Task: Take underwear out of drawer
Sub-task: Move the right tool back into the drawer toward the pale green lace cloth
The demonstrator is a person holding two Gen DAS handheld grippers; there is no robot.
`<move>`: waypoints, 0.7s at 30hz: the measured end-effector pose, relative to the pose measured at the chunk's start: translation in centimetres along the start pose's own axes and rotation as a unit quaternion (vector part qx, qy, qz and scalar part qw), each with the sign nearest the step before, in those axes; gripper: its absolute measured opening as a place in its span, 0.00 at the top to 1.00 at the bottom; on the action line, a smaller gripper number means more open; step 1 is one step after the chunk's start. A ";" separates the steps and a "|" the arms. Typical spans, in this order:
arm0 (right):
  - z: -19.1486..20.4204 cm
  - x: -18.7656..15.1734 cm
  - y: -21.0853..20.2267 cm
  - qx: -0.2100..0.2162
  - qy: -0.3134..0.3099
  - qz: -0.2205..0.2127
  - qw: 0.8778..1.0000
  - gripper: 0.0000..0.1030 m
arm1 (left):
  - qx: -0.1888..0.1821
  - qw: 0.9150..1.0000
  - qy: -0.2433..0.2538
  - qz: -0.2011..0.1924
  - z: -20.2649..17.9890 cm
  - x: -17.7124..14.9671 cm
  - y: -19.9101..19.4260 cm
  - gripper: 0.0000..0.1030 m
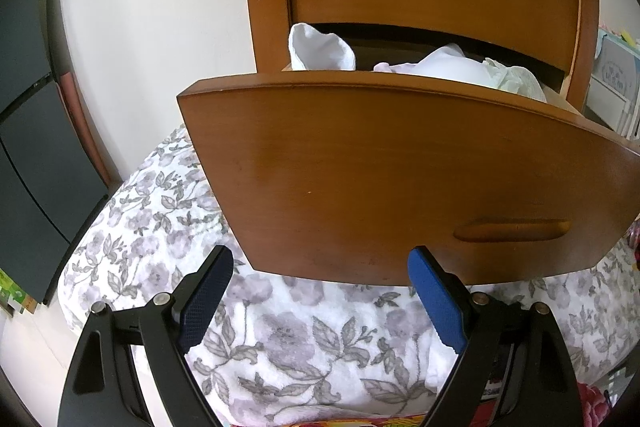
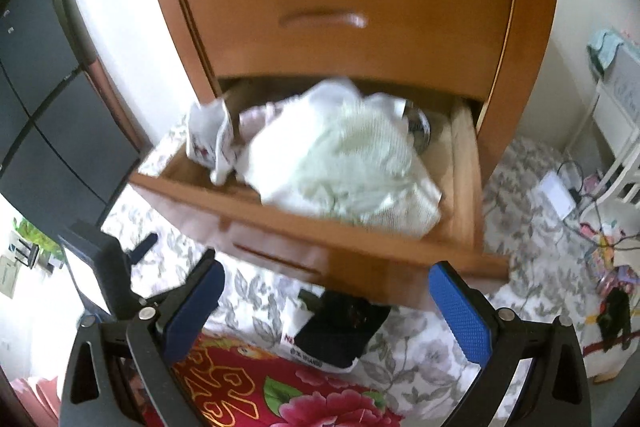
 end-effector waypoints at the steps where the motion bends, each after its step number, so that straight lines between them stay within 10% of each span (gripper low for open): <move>1: 0.1 0.6 -0.6 -0.002 0.000 -0.009 1.000 0.00 | -0.001 1.000 -0.001 0.001 0.0 0.0 0.0 0.13; 21: 2.4 5.2 3.7 -0.008 -0.013 0.031 0.999 0.00 | -0.029 0.999 -0.027 0.014 1.1 -0.1 0.6 0.13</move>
Point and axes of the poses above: each gripper's, at about its wrist camera, not at the fingertips, and y roughly the way its jaws point, z to its left, x to its top, the point moved 4 cm from there along y, roughly the way its jaws point, and after that the axes turned 9 degrees about z, right-handed, at the moved point
